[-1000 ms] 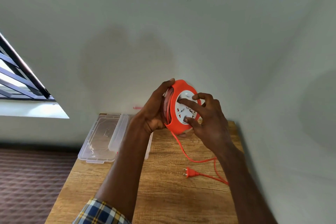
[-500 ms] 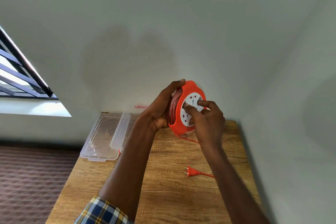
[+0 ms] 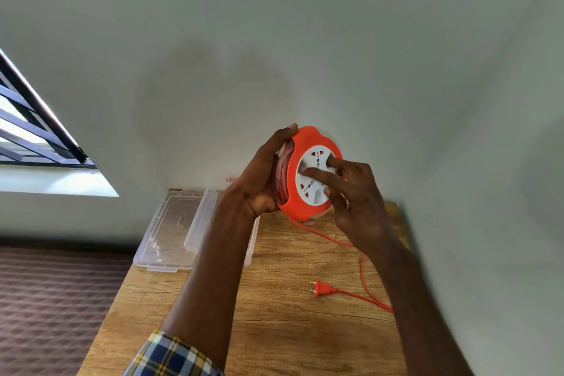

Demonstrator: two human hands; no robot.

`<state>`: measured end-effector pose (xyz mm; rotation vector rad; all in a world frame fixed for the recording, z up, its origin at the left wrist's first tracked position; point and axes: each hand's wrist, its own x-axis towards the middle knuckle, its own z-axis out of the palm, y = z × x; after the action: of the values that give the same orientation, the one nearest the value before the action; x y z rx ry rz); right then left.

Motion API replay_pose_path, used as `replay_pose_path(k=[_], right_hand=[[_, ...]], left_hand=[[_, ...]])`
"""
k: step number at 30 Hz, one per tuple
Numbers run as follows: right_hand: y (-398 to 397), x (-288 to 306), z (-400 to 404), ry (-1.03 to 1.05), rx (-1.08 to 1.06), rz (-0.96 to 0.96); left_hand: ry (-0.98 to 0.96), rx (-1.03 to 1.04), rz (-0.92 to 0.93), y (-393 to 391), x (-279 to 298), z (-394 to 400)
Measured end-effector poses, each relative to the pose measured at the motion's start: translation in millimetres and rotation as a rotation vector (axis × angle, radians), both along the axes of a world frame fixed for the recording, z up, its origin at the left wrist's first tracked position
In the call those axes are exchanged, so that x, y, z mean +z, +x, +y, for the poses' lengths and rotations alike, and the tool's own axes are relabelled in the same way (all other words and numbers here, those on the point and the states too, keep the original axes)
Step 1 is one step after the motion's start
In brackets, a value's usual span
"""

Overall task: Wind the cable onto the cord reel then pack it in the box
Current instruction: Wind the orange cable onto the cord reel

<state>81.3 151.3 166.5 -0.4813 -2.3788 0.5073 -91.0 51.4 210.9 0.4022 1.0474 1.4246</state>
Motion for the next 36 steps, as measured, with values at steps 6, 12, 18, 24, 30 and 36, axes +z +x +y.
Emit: replay_pose_path(k=[6, 12, 18, 24, 30, 36], right_hand=[[-2.3, 2.4, -6.2, 0.027, -0.071, -0.098], [-3.3, 8.2, -19.9, -0.095, -0.24, 0.05], [-20.9, 21.0, -37.1, -0.504, -0.49, 0.166], [-3.3, 17.4, -14.0, -0.067, -0.255, 0.129], [-3.8, 2.2, -7.0, 0.006, -0.077, -0.037], [-8.8, 15.5, -29.0, -0.256, -0.312, 0.121]], left_hand=[[-0.034, -0.041, 0.028, 2.9, 3.5, -0.3], [-0.021, -0.058, 0.083, 6.1, 9.1, 2.4], [-0.017, -0.014, 0.054, 17.9, 8.2, 7.7], [0.008, -0.001, 0.025, 7.5, 8.3, 3.1], [-0.01, -0.027, 0.019, 2.2, 4.8, -1.1], [0.007, -0.054, 0.051, 6.4, 9.2, 0.8]])
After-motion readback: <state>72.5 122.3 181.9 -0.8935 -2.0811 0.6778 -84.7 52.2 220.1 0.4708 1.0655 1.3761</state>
